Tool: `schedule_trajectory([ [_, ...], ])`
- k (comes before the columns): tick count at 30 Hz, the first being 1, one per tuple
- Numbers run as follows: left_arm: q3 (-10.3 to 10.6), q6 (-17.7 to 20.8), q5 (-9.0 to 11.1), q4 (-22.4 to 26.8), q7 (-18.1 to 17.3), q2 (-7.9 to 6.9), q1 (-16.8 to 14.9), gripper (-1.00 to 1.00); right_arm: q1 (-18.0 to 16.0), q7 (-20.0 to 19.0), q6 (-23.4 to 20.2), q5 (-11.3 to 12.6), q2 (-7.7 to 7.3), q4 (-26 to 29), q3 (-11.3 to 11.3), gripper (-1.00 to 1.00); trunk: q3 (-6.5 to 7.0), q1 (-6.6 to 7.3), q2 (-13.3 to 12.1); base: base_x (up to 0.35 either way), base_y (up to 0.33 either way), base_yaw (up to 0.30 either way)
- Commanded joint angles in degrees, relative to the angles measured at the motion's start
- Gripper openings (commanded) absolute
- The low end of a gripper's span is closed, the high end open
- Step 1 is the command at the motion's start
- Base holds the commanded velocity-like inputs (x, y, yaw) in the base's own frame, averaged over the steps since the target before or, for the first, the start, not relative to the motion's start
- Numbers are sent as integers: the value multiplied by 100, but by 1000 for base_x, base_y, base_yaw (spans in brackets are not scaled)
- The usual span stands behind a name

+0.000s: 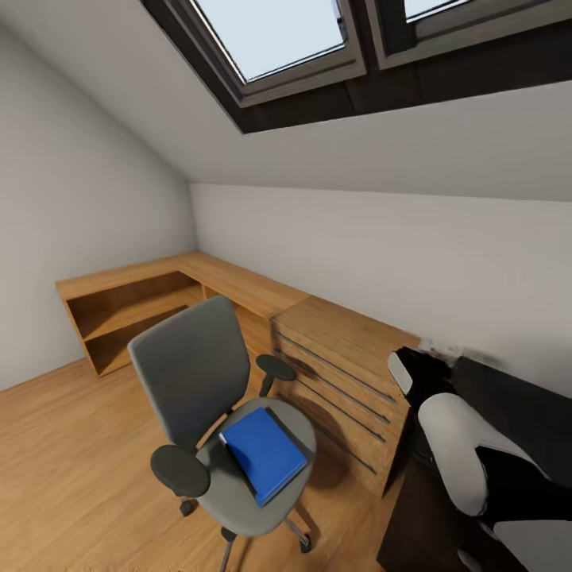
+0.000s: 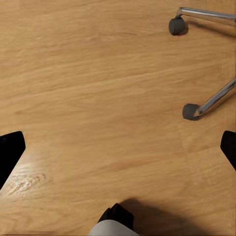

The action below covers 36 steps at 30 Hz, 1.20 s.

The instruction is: In the bedroom, organize the workspace by keeping the computer under the desk, ensuring the monitor is on the desk, placing the keyboard on the desk next to the monitor, placing the mouse on the desk next to the keyboard, moving the folder from the swivel chair onto the desk next to the mouse, stacking the notebook on top of the folder with the pen on top of the notebook, and positioning the swivel chair next to the desk.

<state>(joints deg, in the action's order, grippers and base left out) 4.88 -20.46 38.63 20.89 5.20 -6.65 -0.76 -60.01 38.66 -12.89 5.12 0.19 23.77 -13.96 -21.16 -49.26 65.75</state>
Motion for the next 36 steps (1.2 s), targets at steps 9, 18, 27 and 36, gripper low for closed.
schedule_trajectory([
  [9, 57, 15, 12, -4, 60, 16, -3, 100, 538, 4, -271, 28, 850, 106, 29, 100, -7, 0, 4, 0, 0, 253],
  [18, 77, 24, 24, -265, 54, 21, -3, 100, 2079, -1192, 204, 28, 981, 833, 206, 100, -7, 0, 4, 0, 0, 31],
  [27, 56, 26, 60, -288, 73, -8, -3, 100, 4348, -1297, 496, 137, 981, 3389, 1757, 100, -7, 0, 4, 0, 0, 0],
  [36, 49, -28, 27, -287, 8, -10, -3, 100, 4415, -1339, 965, 155, 981, 3201, 1875, 100, -7, 0, 4, 0, 0, 0],
])
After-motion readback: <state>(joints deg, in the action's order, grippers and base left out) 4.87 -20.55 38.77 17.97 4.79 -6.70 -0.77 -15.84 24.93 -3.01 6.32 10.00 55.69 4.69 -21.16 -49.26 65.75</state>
